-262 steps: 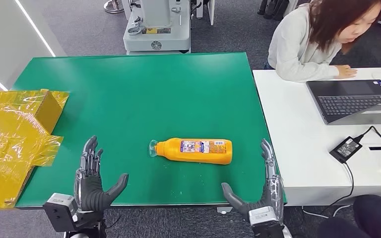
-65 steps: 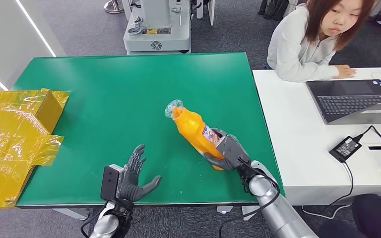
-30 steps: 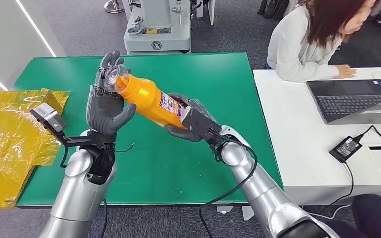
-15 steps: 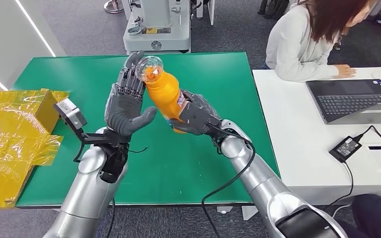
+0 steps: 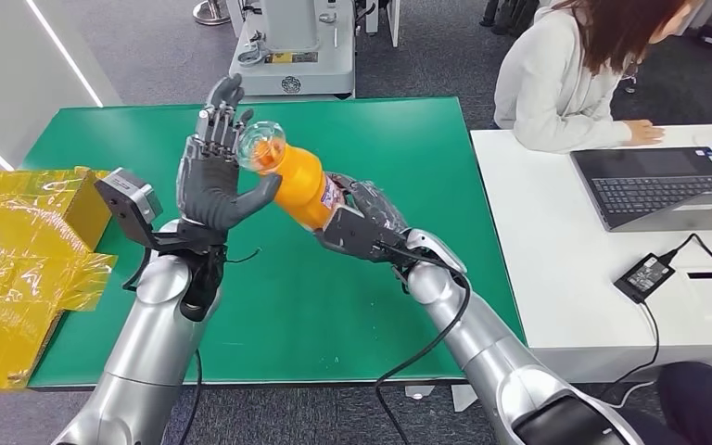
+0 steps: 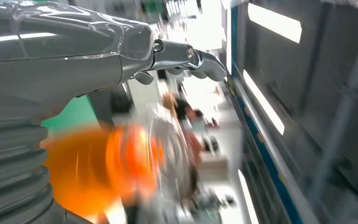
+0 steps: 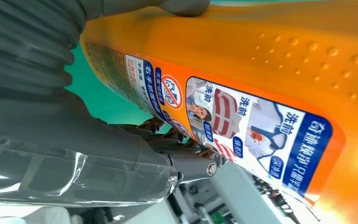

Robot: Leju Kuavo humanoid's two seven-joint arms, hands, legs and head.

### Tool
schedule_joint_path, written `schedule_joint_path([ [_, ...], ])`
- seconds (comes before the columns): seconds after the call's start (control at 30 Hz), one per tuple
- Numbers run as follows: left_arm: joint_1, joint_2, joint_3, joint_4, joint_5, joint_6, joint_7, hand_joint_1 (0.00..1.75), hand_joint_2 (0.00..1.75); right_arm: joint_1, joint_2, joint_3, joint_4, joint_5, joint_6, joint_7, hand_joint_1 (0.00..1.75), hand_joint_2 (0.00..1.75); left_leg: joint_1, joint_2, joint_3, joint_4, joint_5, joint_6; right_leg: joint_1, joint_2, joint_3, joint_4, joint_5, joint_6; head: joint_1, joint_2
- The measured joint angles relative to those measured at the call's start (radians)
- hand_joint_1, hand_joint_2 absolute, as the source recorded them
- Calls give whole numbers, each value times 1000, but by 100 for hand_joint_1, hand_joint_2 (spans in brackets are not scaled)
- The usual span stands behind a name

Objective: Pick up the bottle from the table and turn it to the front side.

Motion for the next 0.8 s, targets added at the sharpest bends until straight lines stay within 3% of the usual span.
schedule_joint_path([
  [0.23,-7,28,73,45,-47,6,11,0,175,20,9,34,-52,-1,6,23,175,175,0,0,0,0,0,0,0,0,0,0,0,0,0,0],
  [0.43,-11,34,88,115,-53,3,10,0,175,29,9,39,-59,-10,-2,29,175,175,0,-1,-1,0,0,0,0,-1,0,0,0,0,0,0],
  [0.8,42,32,85,120,56,-130,70,0,175,12,26,41,-8,-49,-8,20,175,175,0,0,0,0,0,0,0,0,0,0,0,0,0,0],
])
